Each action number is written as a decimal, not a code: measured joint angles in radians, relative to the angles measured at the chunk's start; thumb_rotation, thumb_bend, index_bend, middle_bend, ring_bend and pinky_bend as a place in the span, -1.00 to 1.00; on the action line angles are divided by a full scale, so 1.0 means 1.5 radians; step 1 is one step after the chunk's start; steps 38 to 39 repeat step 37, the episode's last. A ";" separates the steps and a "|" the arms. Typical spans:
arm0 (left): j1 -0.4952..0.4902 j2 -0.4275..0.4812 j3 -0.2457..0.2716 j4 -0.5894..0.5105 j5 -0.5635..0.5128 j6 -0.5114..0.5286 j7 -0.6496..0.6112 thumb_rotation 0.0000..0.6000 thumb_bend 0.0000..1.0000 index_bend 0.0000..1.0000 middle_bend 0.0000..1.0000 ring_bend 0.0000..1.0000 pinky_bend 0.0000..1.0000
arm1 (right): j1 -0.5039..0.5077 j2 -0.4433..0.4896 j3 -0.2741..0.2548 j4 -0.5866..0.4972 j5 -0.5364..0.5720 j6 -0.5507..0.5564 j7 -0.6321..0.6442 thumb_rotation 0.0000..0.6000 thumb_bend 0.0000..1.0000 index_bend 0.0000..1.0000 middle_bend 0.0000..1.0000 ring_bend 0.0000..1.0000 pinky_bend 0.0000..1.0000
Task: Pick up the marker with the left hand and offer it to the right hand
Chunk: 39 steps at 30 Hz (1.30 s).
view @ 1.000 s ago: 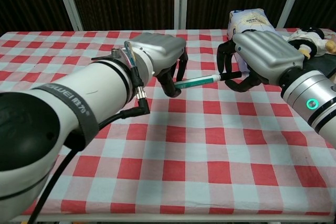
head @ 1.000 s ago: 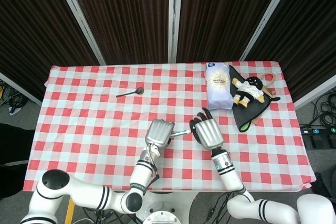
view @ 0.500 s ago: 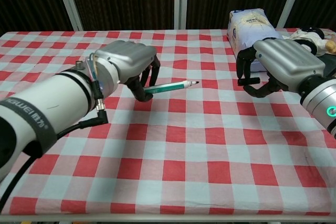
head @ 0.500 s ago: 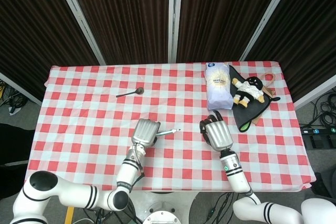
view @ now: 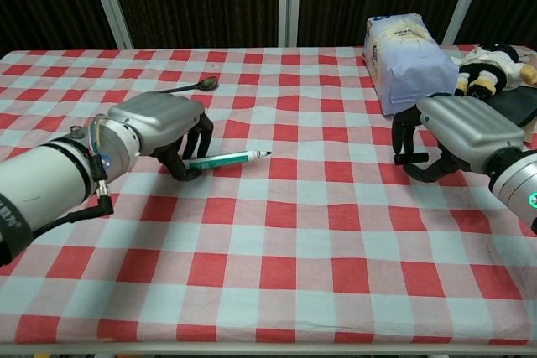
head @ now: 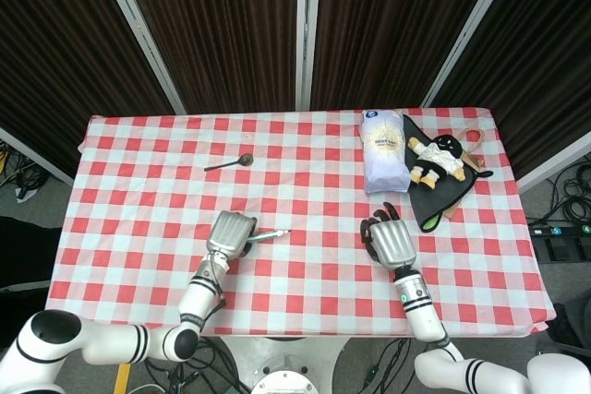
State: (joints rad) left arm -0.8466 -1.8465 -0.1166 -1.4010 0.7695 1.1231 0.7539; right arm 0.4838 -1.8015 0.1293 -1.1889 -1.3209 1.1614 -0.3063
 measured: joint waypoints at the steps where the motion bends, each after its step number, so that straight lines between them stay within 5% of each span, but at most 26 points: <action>1: 0.003 0.003 0.000 0.000 0.009 -0.001 -0.006 1.00 -0.65 -0.25 -0.03 -0.08 0.12 | 0.000 0.003 0.000 -0.006 0.003 -0.004 -0.001 1.00 -1.00 -0.42 -0.41 -0.89 -1.00; 11: 0.026 0.033 -0.021 -0.052 0.053 0.050 -0.020 1.00 -0.81 -0.31 -0.18 -0.18 0.02 | -0.009 0.045 0.004 -0.076 -0.008 0.030 -0.023 1.00 -1.00 -0.56 -0.55 -1.00 -1.00; 18: 0.083 0.080 -0.019 -0.141 0.130 0.205 -0.024 1.00 -0.82 -0.33 -0.36 -0.51 -0.32 | -0.061 0.105 -0.020 -0.155 -0.056 0.132 -0.029 1.00 -0.99 -0.56 -0.58 -1.00 -1.00; 24: 0.206 0.130 0.074 -0.193 0.252 0.344 -0.072 1.00 -0.81 -0.40 -0.50 -0.68 -0.57 | -0.165 0.179 -0.083 -0.235 -0.101 0.267 -0.080 1.00 -0.97 -0.68 -0.72 -1.00 -1.00; 28: 0.293 0.140 0.139 -0.144 0.350 0.415 -0.155 1.00 -0.81 -0.40 -0.50 -0.68 -0.58 | -0.242 0.221 -0.130 -0.273 -0.119 0.336 -0.094 1.00 -0.98 -0.76 -0.78 -1.00 -1.00; 34: 0.412 0.151 0.189 -0.057 0.375 0.461 -0.274 1.00 -0.82 -0.40 -0.50 -0.68 -0.58 | -0.315 0.226 -0.189 -0.259 -0.165 0.384 -0.058 1.00 -0.98 -0.76 -0.78 -1.00 -1.00; 39: 0.459 0.156 0.205 -0.033 0.382 0.476 -0.296 1.00 -0.81 -0.40 -0.50 -0.68 -0.60 | -0.328 0.213 -0.202 -0.236 -0.182 0.376 -0.041 1.00 -0.98 -0.77 -0.78 -1.00 -1.00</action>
